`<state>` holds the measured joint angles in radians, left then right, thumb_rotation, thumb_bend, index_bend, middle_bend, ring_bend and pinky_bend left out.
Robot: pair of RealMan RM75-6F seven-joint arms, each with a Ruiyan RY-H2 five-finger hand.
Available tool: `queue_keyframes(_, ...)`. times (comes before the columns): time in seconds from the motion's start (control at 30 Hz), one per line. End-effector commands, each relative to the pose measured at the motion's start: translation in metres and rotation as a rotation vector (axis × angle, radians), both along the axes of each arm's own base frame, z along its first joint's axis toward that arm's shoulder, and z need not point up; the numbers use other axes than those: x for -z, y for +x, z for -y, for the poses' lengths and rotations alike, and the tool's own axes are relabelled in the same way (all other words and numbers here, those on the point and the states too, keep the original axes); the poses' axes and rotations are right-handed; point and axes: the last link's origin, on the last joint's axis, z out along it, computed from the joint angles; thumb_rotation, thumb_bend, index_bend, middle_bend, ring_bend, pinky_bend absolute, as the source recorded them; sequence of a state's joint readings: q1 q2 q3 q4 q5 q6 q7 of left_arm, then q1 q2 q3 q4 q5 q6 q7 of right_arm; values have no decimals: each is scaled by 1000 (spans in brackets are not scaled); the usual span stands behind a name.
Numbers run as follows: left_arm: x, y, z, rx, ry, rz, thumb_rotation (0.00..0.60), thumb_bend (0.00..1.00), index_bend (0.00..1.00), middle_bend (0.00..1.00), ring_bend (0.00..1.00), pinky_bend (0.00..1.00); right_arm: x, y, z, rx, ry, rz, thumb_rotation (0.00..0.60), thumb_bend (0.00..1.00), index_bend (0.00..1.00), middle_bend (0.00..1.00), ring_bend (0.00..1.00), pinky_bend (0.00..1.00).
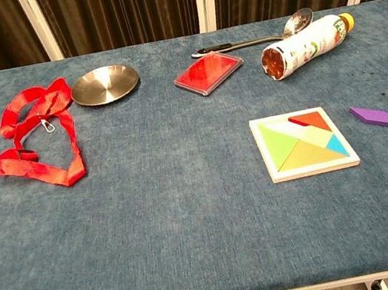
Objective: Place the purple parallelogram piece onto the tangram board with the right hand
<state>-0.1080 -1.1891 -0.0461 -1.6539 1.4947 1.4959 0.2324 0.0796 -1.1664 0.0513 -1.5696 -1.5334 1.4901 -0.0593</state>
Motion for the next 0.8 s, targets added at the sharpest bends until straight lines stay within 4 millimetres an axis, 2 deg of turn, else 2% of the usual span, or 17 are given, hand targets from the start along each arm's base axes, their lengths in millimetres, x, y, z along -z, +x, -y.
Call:
queue_keyframes(0.03,0,0,0,2,-1,0,600,61,79,47,0,115,0,0,0,-1,-1,0,600,290,0,0,0,0)
queue_keyframes(0.3,0,3,1,10,0,4,600,60,79,47,0,115,1,-1,0,5,9,-3,600,290,0,0,0,0)
queue_keyframes(0.57,1,4,-1,9,-8,6,600,60,79,48,0,115,11,0,7,10,48,-6,600,290,0,0,0,0)
queue_keyframes(0.8,4,3,-1,14,-19,12,600,60,79,47,0,115,42,10,24,-23,131,-55,600,283,0,0,0,0)
